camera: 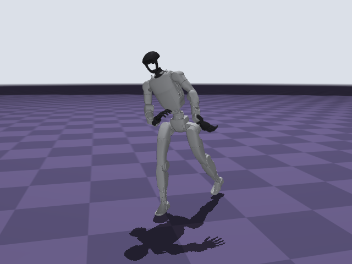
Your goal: Kungfu
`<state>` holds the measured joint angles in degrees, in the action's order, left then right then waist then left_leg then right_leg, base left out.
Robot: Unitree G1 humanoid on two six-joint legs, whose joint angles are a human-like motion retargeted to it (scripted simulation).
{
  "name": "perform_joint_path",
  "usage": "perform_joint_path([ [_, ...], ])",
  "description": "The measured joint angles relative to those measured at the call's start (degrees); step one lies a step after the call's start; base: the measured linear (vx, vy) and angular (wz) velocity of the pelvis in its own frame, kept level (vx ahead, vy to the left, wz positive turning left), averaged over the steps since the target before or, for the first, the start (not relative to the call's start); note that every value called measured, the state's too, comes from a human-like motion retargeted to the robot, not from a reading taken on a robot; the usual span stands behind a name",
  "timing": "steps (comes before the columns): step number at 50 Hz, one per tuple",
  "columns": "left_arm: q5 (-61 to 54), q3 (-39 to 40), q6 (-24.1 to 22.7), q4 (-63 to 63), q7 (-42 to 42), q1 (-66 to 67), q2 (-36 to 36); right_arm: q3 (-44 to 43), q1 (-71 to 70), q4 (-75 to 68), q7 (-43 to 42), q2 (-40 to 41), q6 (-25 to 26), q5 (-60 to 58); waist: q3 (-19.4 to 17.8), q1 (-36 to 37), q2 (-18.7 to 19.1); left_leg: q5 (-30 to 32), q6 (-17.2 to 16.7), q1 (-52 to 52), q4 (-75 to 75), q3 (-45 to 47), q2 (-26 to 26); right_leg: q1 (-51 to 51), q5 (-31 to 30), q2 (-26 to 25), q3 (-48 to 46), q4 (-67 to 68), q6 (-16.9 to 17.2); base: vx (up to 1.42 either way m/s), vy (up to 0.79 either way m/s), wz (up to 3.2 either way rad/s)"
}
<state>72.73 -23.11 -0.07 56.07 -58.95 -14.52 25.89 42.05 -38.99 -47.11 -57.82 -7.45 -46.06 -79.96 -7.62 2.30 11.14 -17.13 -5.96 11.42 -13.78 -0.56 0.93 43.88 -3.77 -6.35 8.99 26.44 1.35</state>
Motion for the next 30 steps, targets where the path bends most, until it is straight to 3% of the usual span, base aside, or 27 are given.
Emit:
perform_joint_path([
  [5,1.8,0.1,-3.4,5.8,-6.3,8.6,-7.8,5.4,8.3,0.0,1.7,1.4,-7.2,1.0,-1.6,-8.4,1.6,-10.4,0.2,-0.6,2.4,7.0,-0.2,7.8,-3.3,-4.6,-0.8,0.6,2.5,-0.21,0.0,-1.49],
  [9,1.8,-2.2,-2.1,7.4,-7.0,8.9,-9.9,4.6,13.4,-0.3,2.4,1.6,-8.2,2.8,-2.8,-11.7,2.1,-13.6,0.3,-2.6,1.6,6.9,-0.3,9.7,-3.9,-4.2,-1.6,0.4,3.1,-0.13,-0.07,-0.23],
  [17,0.3,-2.7,0.7,5.0,-2.6,6.5,-8.1,0.9,13.1,0.2,4.3,0.9,-5.5,5.0,-1.3,-12.6,2.1,-6.6,0.6,-3.2,2.5,6.7,1.6,6.4,-2.9,0.2,-2.0,-0.6,1.9,0.06,-0.03,0.87],
  [21,-8.3,-2.8,1.7,0.9,4.9,4.5,-6.4,-3.5,12.0,-0.1,12.2,-0.7,-10.6,8.6,-0.5,-13.4,0.8,-0.8,2.0,-3.5,2.6,5.5,3.0,1.5,-0.8,6.1,-5.1,-0.7,1.3,0.24,-0.06,1.94],
  [23,-15.1,-2.4,0.9,-0.7,11.8,4.1,-5.0,-6.2,11.5,-0.5,19.6,-1.9,-14.5,13.6,-0.1,-13.9,-0.7,2.5,2.2,-4.0,2.3,5.5,3.6,-1.7,0.0,10.3,-8.5,-0.9,1.4,0.33,-0.01,2.2],
  [25,-21.9,-1.2,0.4,-1.4,19.4,3.9,-3.8,-9.0,11.5,-0.2,27.7,-3.0,-16.0,22.4,0.3,-14.5,-2.3,5.4,-0.3,-4.9,2.0,6.9,4.6,-5.1,0.9,14.5,-12.4,-1.1,2.0,0.34,-0.06,2.35],
  [28,-29.8,1.1,2.3,-1.1,25.6,4.0,-2.9,-12.6,13.6,4.9,38.7,-6.1,-17.1,42.4,1.3,-15.0,-4.6,6.8,-5.2,-6.0,2.1,13.8,7.0,-10.5,1.9,20.2,-19.1,-1.5,3.6,0.46,0.09,2.41],
  [30,-37.2,2.4,0.1,-1.2,26.8,4.2,-2.7,-15.2,16.6,10.1,45.1,-8.6,-15.1,58.2,2.0,-15.0,-5.9,5.9,-5.2,-6.5,2.0,18.4,8.1,-14.7,1.9,23.8,-23.8,-2.0,5.2,0.61,0.22,2.43],
])
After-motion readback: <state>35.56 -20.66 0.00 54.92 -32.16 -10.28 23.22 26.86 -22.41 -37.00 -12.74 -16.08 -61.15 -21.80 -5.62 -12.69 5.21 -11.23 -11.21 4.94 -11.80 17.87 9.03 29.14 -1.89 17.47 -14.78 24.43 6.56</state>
